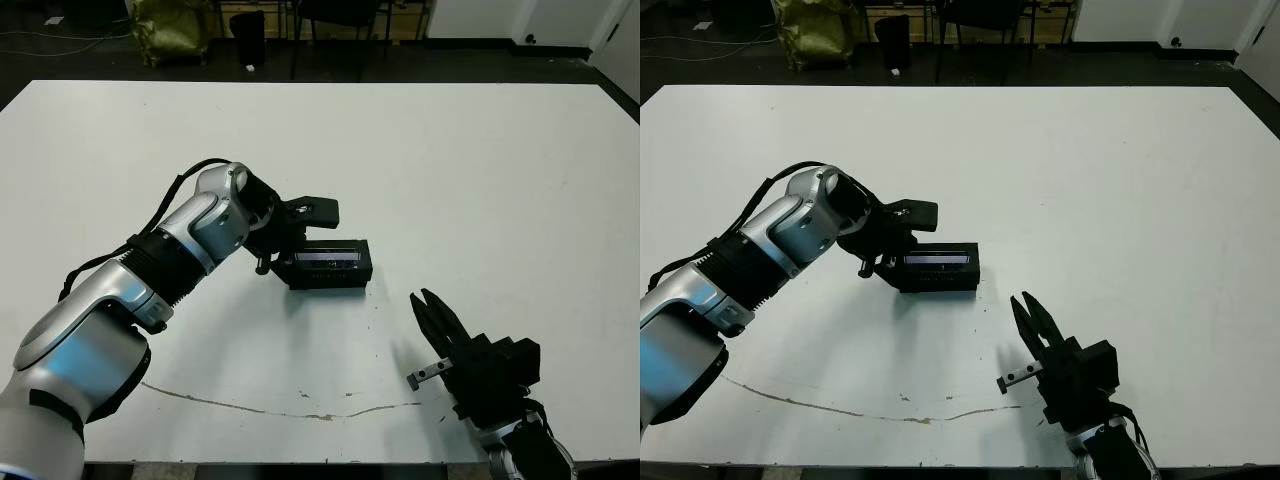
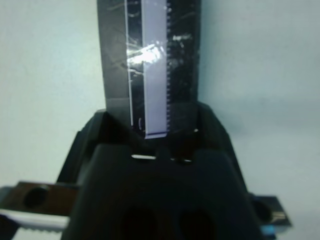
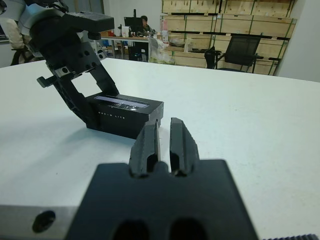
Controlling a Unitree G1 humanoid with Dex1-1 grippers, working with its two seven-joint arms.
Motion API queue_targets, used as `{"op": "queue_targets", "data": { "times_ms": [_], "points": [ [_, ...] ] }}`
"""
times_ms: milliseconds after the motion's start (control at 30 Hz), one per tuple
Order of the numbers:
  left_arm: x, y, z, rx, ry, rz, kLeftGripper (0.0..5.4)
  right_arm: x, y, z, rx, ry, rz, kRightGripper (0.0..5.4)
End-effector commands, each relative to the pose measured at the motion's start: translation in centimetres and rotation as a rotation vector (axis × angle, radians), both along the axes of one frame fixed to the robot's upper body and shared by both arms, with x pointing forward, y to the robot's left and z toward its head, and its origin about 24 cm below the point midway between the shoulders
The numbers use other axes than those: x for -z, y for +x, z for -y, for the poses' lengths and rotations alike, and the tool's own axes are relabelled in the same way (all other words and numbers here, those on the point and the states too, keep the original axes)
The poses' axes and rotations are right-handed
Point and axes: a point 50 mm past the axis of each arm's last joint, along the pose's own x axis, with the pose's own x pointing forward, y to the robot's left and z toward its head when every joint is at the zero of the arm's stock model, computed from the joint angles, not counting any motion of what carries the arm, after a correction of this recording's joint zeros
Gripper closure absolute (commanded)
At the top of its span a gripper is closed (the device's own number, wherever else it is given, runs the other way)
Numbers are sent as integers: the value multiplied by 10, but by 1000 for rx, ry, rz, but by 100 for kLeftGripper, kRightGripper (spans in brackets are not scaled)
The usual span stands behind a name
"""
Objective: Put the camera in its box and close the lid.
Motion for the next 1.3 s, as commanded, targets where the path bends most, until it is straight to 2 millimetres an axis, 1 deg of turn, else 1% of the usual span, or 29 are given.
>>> {"op": "queue_targets", "data": {
  "times_ms": [33,200,367,600,900,1067,1200,1300],
  "points": [
    [50,-20,-10,55,143,-120,223,12,-10,4,20,-10,-76,540],
    [51,-24,-9,125,176,-55,107,13,-10,5,18,-14,-75,540],
    [52,-24,-12,101,173,-56,3,13,-10,5,16,-3,-79,540],
    [54,-25,-14,121,163,-50,3,13,-10,5,17,-9,-78,540],
    [56,-27,-17,90,147,-69,3,16,-9,5,6,-1,-62,540],
    [53,-28,-19,85,118,-86,3,15,-10,4,7,1,-70,540],
    [50,-31,-23,120,93,-52,3,14,-9,4,9,-12,-70,540],
    [47,-30,-27,115,77,-58,3,14,-9,4,9,-10,-66,540]
  ]
}}
